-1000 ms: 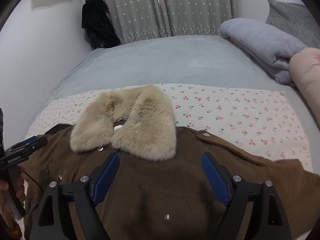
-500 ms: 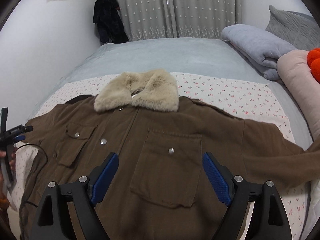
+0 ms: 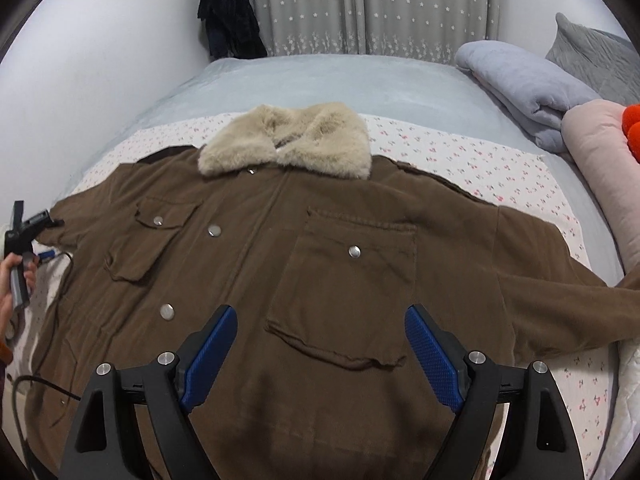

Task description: Fold large clothes

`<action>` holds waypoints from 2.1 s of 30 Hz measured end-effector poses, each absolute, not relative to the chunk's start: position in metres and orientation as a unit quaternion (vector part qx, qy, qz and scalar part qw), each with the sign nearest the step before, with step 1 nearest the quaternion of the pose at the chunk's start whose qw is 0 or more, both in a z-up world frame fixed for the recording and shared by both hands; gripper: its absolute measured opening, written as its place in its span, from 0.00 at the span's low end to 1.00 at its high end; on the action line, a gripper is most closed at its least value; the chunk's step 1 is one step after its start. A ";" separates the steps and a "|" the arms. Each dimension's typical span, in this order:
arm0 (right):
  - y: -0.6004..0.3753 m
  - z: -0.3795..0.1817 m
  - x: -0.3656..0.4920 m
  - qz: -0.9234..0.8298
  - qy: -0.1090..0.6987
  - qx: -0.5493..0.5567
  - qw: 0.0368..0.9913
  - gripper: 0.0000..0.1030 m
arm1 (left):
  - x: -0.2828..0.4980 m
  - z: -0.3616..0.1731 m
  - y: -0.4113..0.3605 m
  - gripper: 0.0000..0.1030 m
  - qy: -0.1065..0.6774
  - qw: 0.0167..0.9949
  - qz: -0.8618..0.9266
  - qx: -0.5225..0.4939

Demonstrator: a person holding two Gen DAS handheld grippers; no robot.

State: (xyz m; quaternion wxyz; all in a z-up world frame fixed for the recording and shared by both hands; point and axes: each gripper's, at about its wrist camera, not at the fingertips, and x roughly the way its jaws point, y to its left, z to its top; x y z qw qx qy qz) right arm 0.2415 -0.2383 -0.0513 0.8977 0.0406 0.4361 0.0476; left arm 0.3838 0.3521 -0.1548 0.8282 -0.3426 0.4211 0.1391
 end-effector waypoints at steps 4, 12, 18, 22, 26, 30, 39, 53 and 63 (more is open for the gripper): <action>-0.249 -0.057 0.236 0.038 0.442 0.044 0.895 0.85 | 0.388 -0.153 0.357 0.54 0.397 0.834 0.146 -0.355; -0.275 -0.058 0.234 0.020 0.436 0.069 0.897 0.85 | 0.373 -0.106 0.346 0.06 0.298 0.876 0.137 -0.353; -0.288 -0.062 0.235 0.015 0.429 0.085 0.899 0.85 | 0.384 -0.028 0.285 0.06 0.246 0.926 0.053 -0.280; -0.298 -0.068 0.235 0.014 0.426 0.102 0.899 0.85 | 0.395 0.013 0.221 0.06 0.236 0.950 -0.015 -0.202; -0.304 -0.069 0.234 0.010 0.421 0.104 0.901 0.85 | 0.399 0.030 0.141 0.06 0.244 0.958 -0.087 -0.124; -0.311 -0.071 0.233 0.010 0.420 0.117 0.900 0.85 | 0.405 0.021 0.063 0.06 0.271 0.947 -0.157 -0.063; -0.306 -0.073 0.234 0.016 0.427 0.114 0.897 0.85 | 0.390 -0.096 -0.065 0.14 0.452 0.850 -0.252 0.099; -0.240 -0.040 0.266 0.071 0.418 0.057 0.904 0.85 | 0.310 -0.029 0.014 0.75 0.414 0.869 -0.253 0.097; -0.097 -0.031 0.319 0.173 0.421 -0.014 0.890 0.85 | 0.305 0.013 0.171 0.82 0.437 0.895 -0.088 0.008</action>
